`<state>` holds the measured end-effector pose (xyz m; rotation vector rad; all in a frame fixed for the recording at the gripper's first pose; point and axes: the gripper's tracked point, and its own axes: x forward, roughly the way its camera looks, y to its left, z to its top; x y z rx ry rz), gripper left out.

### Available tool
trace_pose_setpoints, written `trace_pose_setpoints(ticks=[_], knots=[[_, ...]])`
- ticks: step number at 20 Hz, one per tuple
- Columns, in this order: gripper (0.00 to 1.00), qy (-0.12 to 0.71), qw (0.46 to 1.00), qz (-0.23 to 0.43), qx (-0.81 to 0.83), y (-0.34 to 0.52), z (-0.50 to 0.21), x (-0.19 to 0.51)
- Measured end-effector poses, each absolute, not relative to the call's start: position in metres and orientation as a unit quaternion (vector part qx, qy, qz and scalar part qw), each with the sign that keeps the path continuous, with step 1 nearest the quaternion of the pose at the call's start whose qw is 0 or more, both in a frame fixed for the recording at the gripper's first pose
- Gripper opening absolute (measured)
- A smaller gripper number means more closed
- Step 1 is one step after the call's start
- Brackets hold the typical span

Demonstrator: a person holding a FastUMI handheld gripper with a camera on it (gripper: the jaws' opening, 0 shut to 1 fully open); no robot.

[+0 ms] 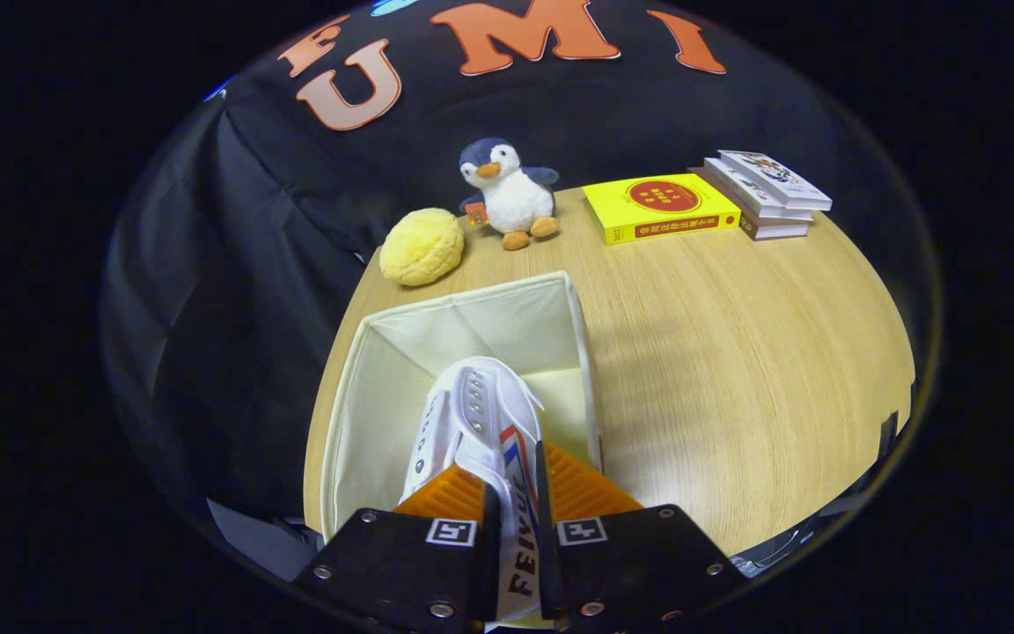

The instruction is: Open the storage box then place both shoes into the box .Put the left shoe in first, then the right shoe, with the right side of both shoes facing outward in a uniform manner.

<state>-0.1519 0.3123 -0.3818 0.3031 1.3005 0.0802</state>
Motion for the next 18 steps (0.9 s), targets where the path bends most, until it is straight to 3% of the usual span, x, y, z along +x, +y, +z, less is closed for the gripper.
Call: trace_pose_setpoints(ticks=[6,13,18], knots=[[0.35,0.558,0.811,0.091,0.148,0.301,-0.342,-0.123],[0.68,0.508,0.846,0.102,0.124,0.231,-0.329,-0.109],[0.88,0.422,0.897,0.097,0.091,0.169,-0.295,-0.079]])
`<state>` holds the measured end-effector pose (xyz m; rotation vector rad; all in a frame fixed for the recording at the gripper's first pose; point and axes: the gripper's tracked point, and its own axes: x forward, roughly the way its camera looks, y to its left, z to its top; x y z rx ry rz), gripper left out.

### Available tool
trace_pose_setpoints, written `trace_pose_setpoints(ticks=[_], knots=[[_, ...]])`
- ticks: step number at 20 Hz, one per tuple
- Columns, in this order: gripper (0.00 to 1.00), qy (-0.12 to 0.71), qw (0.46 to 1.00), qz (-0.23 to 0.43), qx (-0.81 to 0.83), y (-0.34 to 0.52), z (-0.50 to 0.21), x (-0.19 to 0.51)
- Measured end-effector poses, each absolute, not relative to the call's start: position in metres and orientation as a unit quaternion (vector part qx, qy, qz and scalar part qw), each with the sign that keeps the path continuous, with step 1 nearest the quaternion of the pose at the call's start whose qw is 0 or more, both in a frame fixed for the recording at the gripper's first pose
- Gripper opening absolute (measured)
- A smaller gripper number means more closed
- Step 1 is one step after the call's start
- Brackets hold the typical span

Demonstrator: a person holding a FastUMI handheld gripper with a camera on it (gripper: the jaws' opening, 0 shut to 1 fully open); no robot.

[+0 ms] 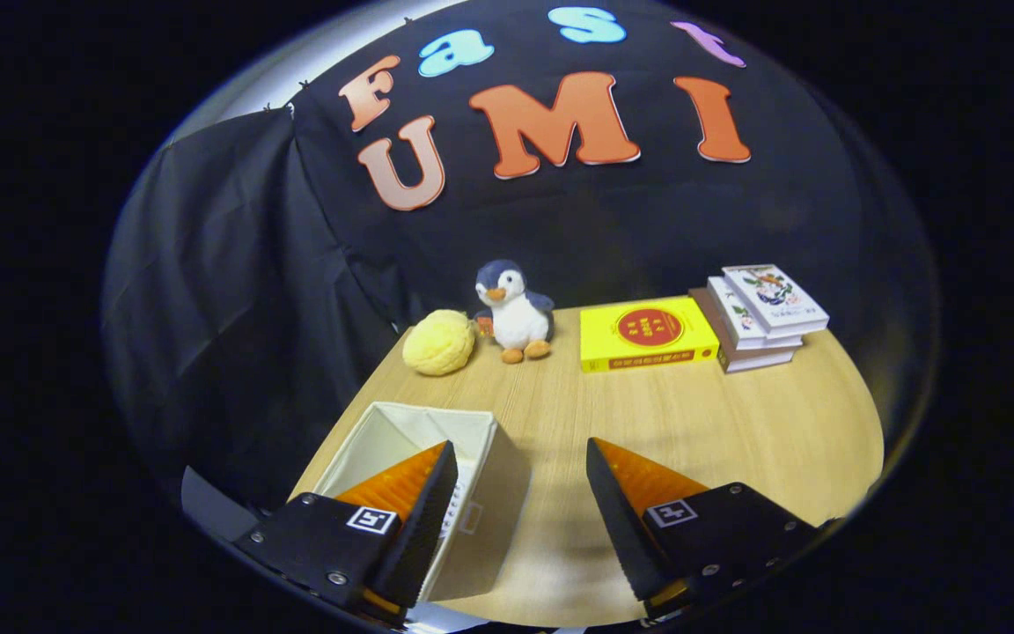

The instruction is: Open the storage box then place both shoes into the box .Put the left shoe in first, then the right shoe, with the right side of both shoes facing outward in a uniform manner.

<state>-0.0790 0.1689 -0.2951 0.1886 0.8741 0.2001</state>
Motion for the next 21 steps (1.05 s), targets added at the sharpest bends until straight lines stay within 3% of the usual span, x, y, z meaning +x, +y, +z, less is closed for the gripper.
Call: trace_pose_setpoints(ticks=[4,21], knots=[[0.95,0.347,0.929,0.093,0.083,0.128,-0.262,-0.061],[0.95,0.202,0.975,0.065,0.071,0.037,-0.17,-0.038]])
